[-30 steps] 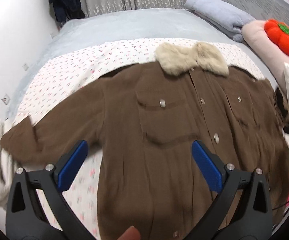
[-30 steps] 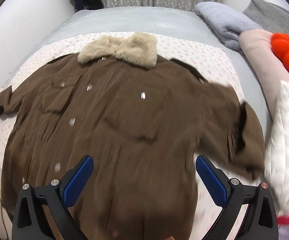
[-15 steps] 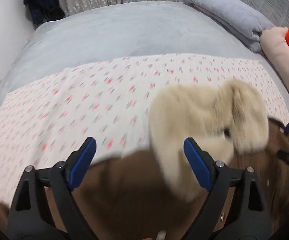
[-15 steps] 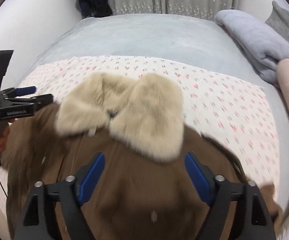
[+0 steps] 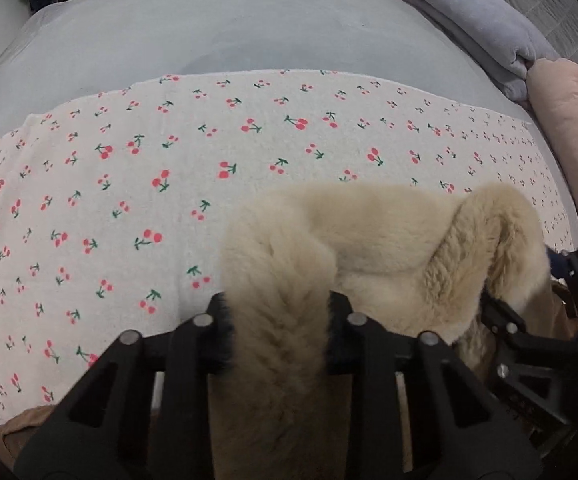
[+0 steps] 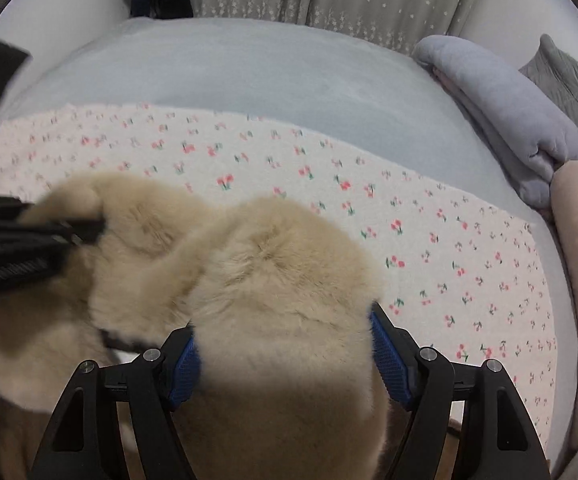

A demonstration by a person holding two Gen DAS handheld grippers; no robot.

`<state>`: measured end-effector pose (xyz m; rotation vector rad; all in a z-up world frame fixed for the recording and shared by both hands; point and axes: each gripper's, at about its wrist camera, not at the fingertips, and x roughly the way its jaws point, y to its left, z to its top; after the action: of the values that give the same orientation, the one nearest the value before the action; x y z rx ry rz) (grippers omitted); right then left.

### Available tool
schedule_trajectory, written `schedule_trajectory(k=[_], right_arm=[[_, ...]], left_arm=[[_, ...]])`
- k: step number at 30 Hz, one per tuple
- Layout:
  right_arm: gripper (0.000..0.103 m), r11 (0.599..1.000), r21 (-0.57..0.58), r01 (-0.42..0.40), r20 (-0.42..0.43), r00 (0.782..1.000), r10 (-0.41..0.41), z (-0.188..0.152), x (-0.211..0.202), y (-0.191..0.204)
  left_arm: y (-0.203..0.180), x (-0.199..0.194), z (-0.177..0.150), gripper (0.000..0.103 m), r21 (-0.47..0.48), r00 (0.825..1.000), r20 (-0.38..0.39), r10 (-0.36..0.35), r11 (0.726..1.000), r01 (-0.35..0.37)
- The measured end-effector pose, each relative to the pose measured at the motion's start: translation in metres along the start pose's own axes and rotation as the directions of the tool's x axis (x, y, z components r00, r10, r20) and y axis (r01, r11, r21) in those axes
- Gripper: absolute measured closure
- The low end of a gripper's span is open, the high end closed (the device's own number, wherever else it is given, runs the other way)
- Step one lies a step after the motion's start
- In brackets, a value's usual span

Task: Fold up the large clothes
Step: 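Grasp the beige fur collar with both grippers and lift it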

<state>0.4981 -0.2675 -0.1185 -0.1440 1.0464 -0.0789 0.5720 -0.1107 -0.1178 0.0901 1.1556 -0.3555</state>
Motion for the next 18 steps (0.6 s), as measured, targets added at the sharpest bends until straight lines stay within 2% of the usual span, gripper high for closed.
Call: schedule_trajectory(k=[2,3,4,5,6,8,9,11,12,13,15,16,17,18], right_arm=[[0.048,0.994,0.076,-0.081,0.002,0.997,0.082,-0.011,0.004,-0.016],[0.055,0.986,0.116,-0.121,0.008,0.993,0.121,-0.012,0.006,-0.023],[0.065,0.98,0.142,-0.137,0.019,0.991,0.135,-0.013,0.005,-0.025],[0.071,0.978,0.168,-0.123,0.059,0.992,0.115,-0.013,-0.002,-0.025],[0.072,0.98,0.171,-0.1,0.098,0.992,0.084,-0.013,-0.011,-0.02],[0.075,0.989,0.145,-0.026,0.206,0.979,-0.005,-0.007,-0.033,-0.003],[0.075,0.99,0.138,-0.017,0.234,0.972,-0.016,-0.003,-0.038,0.001],[0.075,0.988,0.147,-0.036,0.231,0.973,0.001,0.012,-0.033,0.001],[0.075,0.985,0.161,-0.055,0.207,0.978,0.021,0.019,-0.024,-0.002],[0.075,0.983,0.171,-0.066,0.183,0.982,0.034,0.023,-0.015,-0.004],[0.075,0.973,0.209,-0.102,0.102,0.991,0.082,0.023,0.015,-0.011],[0.073,0.97,0.213,-0.114,0.079,0.992,0.099,0.022,0.025,-0.011],[0.067,0.967,0.213,-0.139,0.087,0.989,0.123,0.017,0.03,-0.013],[0.064,0.964,0.21,-0.16,0.103,0.985,0.141,0.016,0.031,-0.014]], left_arm=[[0.007,-0.014,-0.005,0.082,-0.028,0.998,0.055,0.008,1.0,-0.006],[0.011,-0.025,-0.007,0.083,-0.051,0.994,0.106,0.019,0.999,-0.014],[0.016,-0.037,-0.01,0.084,-0.079,0.987,0.16,0.022,0.997,-0.009],[0.021,-0.049,-0.013,0.085,-0.116,0.979,0.201,0.023,0.993,0.0],[0.026,-0.059,-0.015,0.086,-0.148,0.97,0.242,0.019,0.989,0.018],[0.032,-0.072,-0.013,0.086,-0.185,0.948,0.316,0.043,0.983,0.017],[0.031,-0.081,-0.012,0.087,-0.193,0.925,0.371,0.081,0.981,-0.009],[0.026,-0.081,-0.007,0.087,-0.19,0.888,0.435,0.149,0.979,-0.072],[0.025,-0.072,-0.002,0.086,-0.19,0.884,0.431,0.18,0.976,-0.106],[0.025,-0.061,0.002,0.086,-0.191,0.892,0.407,0.195,0.974,-0.125],[0.035,-0.019,0.004,0.085,-0.234,0.931,0.304,0.201,0.963,-0.132],[0.039,-0.002,0.003,0.083,-0.254,0.945,0.261,0.195,0.959,-0.128],[0.043,0.009,-0.001,0.077,-0.27,0.95,0.248,0.19,0.955,-0.12],[0.048,0.011,-0.005,0.073,-0.285,0.947,0.271,0.175,0.954,-0.094]])
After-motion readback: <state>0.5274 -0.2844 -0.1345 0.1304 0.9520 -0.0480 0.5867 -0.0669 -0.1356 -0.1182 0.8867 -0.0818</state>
